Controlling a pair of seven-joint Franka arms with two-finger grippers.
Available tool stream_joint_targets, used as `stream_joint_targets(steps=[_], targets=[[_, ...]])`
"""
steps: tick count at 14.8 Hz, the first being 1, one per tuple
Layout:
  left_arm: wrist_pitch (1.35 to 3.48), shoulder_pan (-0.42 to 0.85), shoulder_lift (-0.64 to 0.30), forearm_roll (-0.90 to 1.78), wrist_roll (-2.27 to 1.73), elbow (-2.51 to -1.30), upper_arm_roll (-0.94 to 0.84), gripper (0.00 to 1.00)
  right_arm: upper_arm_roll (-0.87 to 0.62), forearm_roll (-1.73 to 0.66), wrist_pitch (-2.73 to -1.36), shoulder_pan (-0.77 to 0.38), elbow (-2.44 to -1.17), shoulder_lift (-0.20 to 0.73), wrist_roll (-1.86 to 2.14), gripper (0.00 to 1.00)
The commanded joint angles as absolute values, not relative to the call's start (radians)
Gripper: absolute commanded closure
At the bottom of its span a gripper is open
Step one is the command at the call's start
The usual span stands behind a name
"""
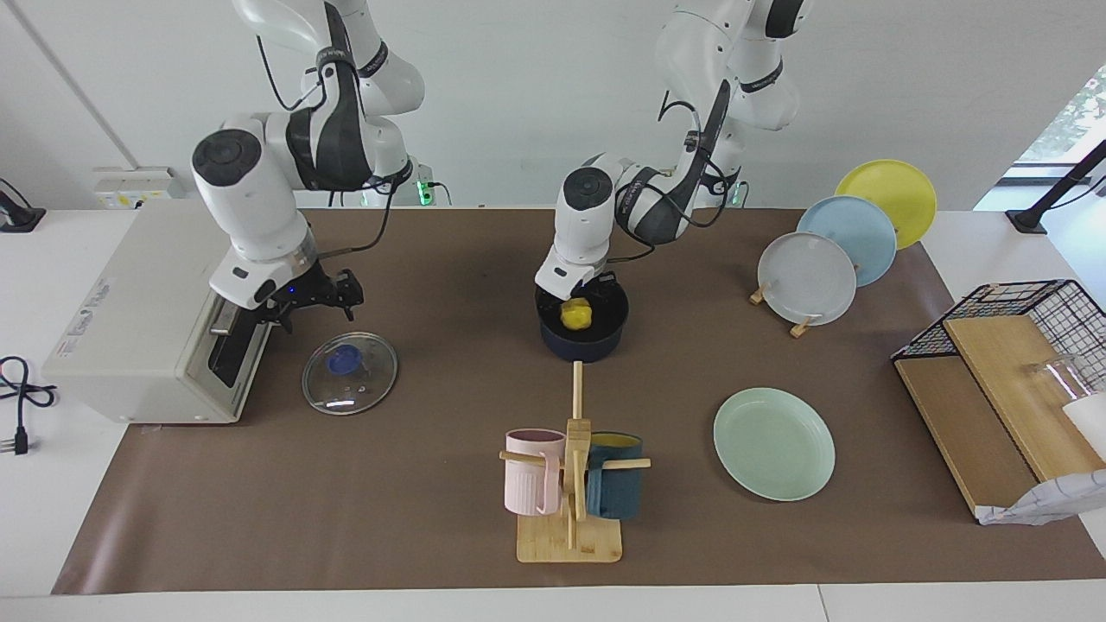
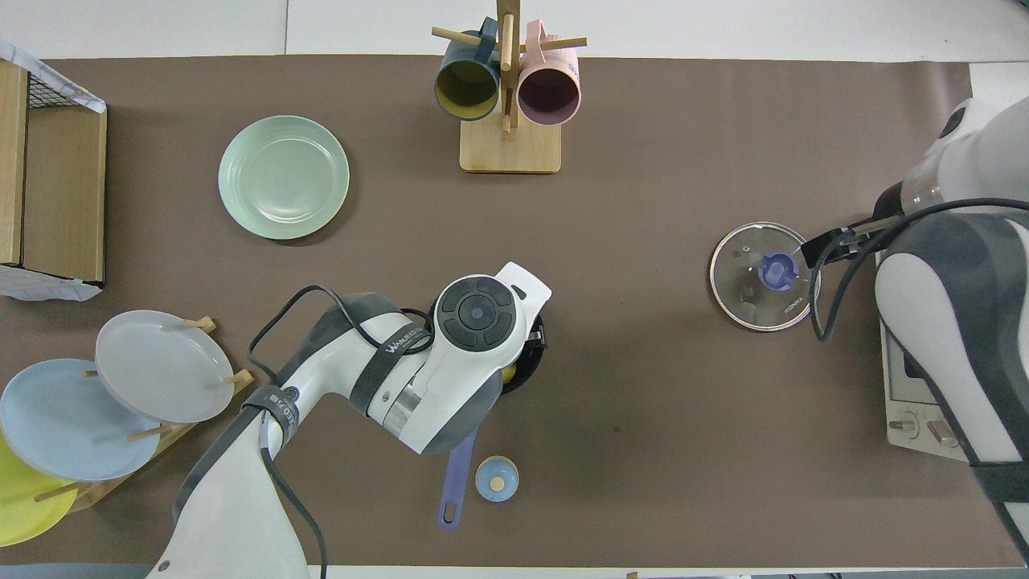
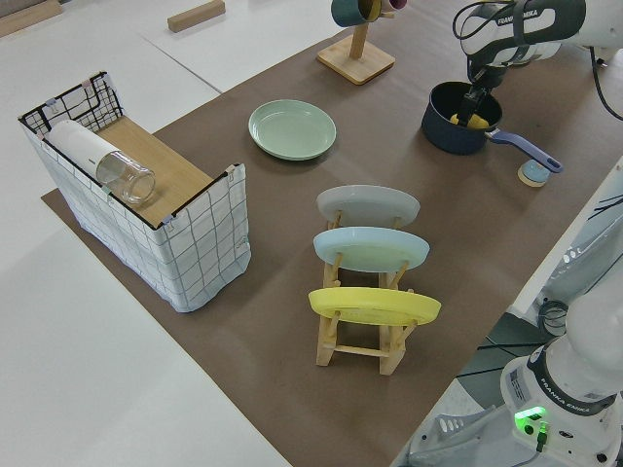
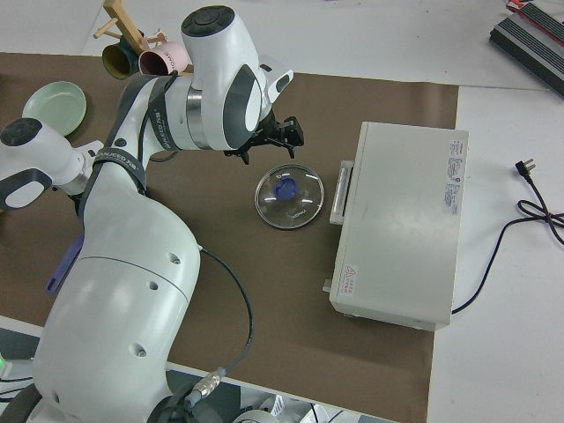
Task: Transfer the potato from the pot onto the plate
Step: 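Release the lid with the right gripper while the left gripper grasps the potato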
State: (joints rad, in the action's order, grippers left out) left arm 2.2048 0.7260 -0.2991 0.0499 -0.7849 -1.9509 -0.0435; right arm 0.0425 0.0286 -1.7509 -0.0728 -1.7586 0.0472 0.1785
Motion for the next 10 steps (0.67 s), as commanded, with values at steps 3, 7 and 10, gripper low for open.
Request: stream_joint_targets(steps=[3, 7, 10], targets=[[2.232, 0.742, -0.288, 0.032, -0.802, -1.977, -0.025, 0.67, 0.074, 0.009, -1.566, -0.067, -1.594, 0.046, 0.107, 0.00], [2.217, 0.732, -0.279, 0.031, -0.795, -1.965, -0.021, 0.94, 0.077, 0.011, -1.571, -0.063, -1.597, 0.048, 0.087, 0.00], [2.102, 0.707, -0.215, 0.032, -0.793, -1.902, -0.020, 0.96, 0.078, 0.009, -1.578, -0.058, -1.595, 0.049, 0.089, 0.00]])
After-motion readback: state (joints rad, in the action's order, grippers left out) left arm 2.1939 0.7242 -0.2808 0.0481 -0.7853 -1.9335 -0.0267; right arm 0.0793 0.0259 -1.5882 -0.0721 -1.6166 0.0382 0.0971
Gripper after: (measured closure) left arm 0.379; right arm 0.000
